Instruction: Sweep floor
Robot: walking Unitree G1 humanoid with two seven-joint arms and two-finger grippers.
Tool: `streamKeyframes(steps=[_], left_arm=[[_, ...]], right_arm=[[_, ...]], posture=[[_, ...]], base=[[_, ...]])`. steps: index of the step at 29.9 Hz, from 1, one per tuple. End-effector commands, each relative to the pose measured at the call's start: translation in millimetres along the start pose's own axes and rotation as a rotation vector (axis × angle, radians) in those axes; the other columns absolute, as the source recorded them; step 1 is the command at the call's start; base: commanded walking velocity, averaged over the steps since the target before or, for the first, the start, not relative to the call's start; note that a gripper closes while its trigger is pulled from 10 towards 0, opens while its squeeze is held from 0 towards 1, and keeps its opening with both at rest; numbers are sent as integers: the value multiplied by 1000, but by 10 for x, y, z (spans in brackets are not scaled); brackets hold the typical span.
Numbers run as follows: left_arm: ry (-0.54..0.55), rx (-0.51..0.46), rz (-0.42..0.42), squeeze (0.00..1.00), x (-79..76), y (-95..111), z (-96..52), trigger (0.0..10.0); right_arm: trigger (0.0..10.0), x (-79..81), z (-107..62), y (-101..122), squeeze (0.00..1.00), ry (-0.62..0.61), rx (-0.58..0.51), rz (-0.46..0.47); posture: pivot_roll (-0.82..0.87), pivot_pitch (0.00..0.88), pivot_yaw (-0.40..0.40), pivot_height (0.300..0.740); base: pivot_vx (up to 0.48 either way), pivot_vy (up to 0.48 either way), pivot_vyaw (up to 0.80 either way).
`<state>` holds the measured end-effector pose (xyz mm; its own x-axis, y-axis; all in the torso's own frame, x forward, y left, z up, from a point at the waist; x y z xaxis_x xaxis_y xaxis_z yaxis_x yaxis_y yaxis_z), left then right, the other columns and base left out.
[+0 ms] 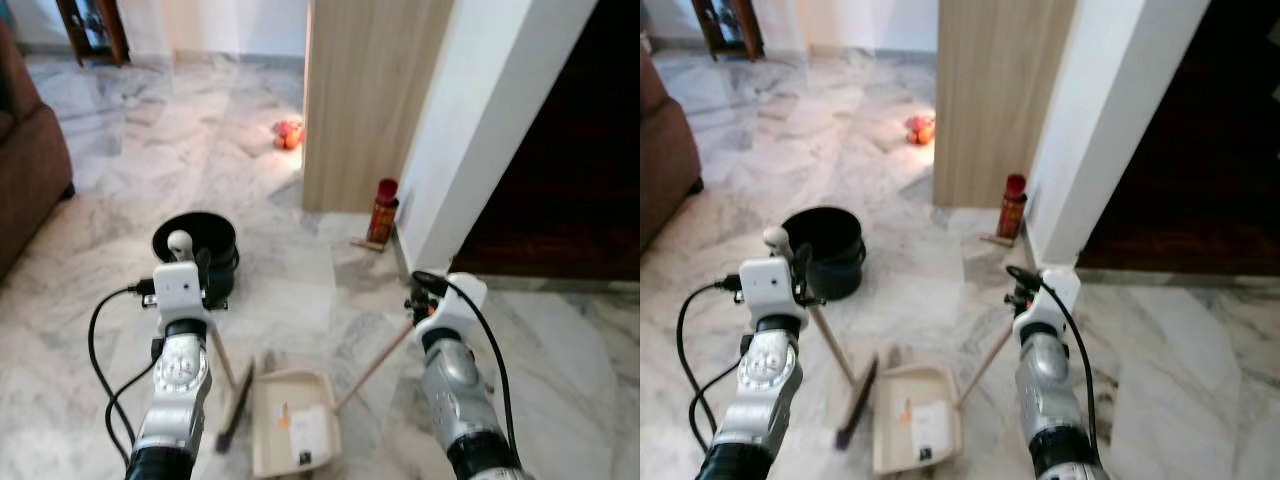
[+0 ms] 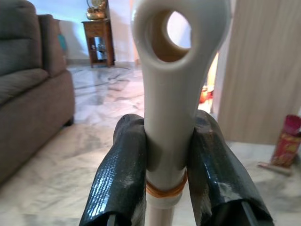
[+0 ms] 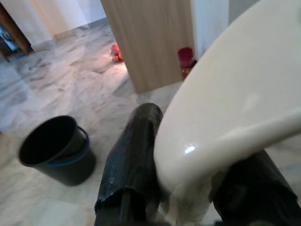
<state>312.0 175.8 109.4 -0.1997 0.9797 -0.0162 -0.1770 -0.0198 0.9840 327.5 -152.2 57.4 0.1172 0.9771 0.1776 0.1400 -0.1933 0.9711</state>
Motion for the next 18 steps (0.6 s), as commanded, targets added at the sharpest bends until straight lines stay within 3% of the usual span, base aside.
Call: streamKeyframes(steps=[1,3,18], left_arm=[[-13,-46,-1,0,-61,105,39,10000],[-11,-47,-1,0,-63,106,38,10000],[-11,-46,-1,0,-63,108,41,10000]], right_arm=[[10000,-1,31,148,0,1,-65,16],[10000,4,33,151,0,5,-66,19],[10000,9,28,126,0,4,-53,39]], posture=[[110,0,-36,740],[110,0,-36,740],[112,0,-33,740]], base=[[0,345,800],[0,339,681],[0,332,0]])
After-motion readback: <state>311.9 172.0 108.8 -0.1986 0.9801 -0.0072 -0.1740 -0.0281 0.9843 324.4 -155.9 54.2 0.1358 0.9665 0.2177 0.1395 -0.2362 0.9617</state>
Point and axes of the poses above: a point about 5 cm out from each wrist's last joint towards the gripper, its own z axis pointing out of the wrist towards the gripper, its own y axis along the axis of the wrist's last joint, x = y × z, the point moved 1 cm from there along z, pointing out of the wrist towards the gripper, and after that the axes turned 5 degrees about -z, right-handed, at the moved point
